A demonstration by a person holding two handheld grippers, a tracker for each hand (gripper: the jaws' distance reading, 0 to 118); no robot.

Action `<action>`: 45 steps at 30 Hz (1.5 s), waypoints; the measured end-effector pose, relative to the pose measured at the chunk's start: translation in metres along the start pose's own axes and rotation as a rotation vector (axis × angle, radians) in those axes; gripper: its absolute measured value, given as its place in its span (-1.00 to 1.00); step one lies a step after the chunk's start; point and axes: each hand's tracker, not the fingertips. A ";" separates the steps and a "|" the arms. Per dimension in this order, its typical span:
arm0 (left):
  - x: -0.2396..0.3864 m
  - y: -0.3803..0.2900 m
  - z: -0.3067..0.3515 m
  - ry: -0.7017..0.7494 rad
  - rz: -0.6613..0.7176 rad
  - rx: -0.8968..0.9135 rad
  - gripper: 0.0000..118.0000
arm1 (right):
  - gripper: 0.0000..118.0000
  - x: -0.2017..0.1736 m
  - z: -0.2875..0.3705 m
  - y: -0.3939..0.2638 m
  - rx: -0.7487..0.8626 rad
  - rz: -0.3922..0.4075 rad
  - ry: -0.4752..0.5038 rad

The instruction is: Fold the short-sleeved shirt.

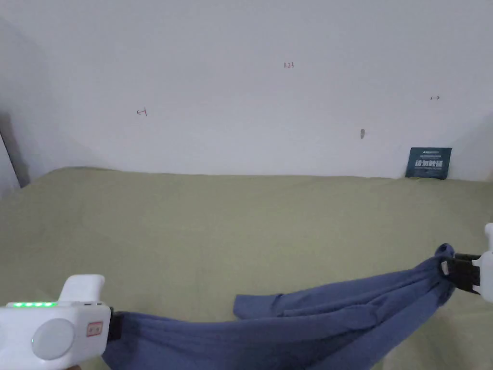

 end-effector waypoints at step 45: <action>0.039 0.327 -0.022 0.108 0.038 0.366 -0.96 | -0.91 -0.002 -0.097 0.251 0.263 0.047 -0.177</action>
